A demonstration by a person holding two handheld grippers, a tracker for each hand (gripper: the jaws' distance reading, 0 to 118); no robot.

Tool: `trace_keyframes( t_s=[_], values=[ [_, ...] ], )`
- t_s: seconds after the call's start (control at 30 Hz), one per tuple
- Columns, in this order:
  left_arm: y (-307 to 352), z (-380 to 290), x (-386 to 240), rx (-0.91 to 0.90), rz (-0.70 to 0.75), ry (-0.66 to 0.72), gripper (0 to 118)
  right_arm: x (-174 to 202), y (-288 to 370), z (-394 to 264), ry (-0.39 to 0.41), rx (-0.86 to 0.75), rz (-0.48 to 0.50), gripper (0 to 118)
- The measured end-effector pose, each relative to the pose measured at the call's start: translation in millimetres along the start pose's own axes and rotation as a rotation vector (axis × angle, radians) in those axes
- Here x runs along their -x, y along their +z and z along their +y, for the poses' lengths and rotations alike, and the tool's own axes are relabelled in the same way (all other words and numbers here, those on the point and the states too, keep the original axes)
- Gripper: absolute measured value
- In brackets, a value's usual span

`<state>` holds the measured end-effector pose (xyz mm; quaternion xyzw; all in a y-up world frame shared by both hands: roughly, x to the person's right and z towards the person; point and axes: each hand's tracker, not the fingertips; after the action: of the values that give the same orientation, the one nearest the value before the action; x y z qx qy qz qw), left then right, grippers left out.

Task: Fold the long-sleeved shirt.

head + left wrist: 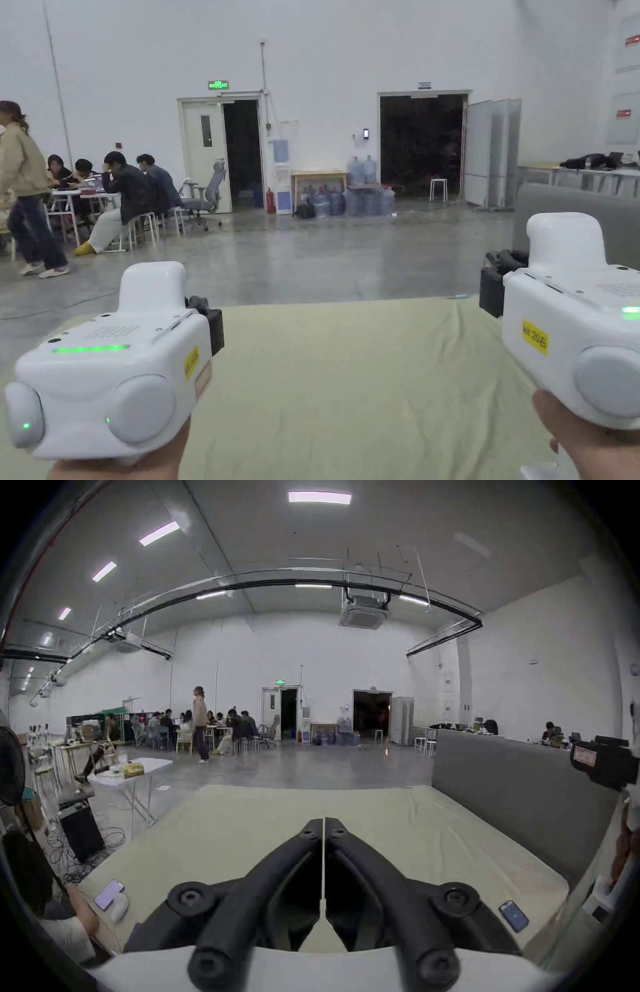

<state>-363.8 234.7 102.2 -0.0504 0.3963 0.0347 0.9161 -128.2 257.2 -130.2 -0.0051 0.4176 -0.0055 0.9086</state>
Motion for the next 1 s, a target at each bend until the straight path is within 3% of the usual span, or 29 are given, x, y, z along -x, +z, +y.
trace_keyframes(
  t_s=[0.37,0.67,0.73,0.77,0.8,0.83,0.87,0.9,0.93,1.0],
  values=[
    [58.9,-5.4,-11.4,-0.024,0.021,-0.017,0,6.3,49.1,-23.9,0.003,0.050,0.031,0],
    [66.7,-15.4,-18.2,0.004,0.023,-0.021,0,10.6,62.5,-18.5,0.009,0.047,0.064,0],
    [65.9,-16.2,-18.6,0.012,0.019,-0.022,0,8.1,63.8,-17.5,-0.022,0.045,0.096,0],
    [66.9,-16.9,-19.8,0.017,0.014,-0.022,0,7.7,63.8,-17.8,-0.033,0.038,0.116,13],
    [66.9,-17.0,-19.9,0.021,0.006,-0.022,0,8.2,62.9,-18.3,-0.027,0.037,0.108,47],
    [66.6,-17.1,-19.8,0.027,-0.001,-0.023,10,10.2,59.5,-18.6,-0.033,0.048,0.103,103],
    [67.2,-17.2,-20.1,0.033,0.009,-0.032,40,10.2,55.5,-20.9,-0.017,0.099,0.073,118],
    [68.3,-17.4,-21.6,0.026,0.032,-0.042,86,10.9,64.5,-18.2,-0.012,0.055,0.082,118],
    [68.2,-18.3,-22.2,0.037,0.065,-0.058,117,12.7,66.0,-16.2,-0.001,0.072,0.084,118],
    [73.3,-22.0,-27.0,-0.033,0.070,-0.093,118,16.5,62.3,-20.4,0.029,0.097,0.084,118]
  ],
)
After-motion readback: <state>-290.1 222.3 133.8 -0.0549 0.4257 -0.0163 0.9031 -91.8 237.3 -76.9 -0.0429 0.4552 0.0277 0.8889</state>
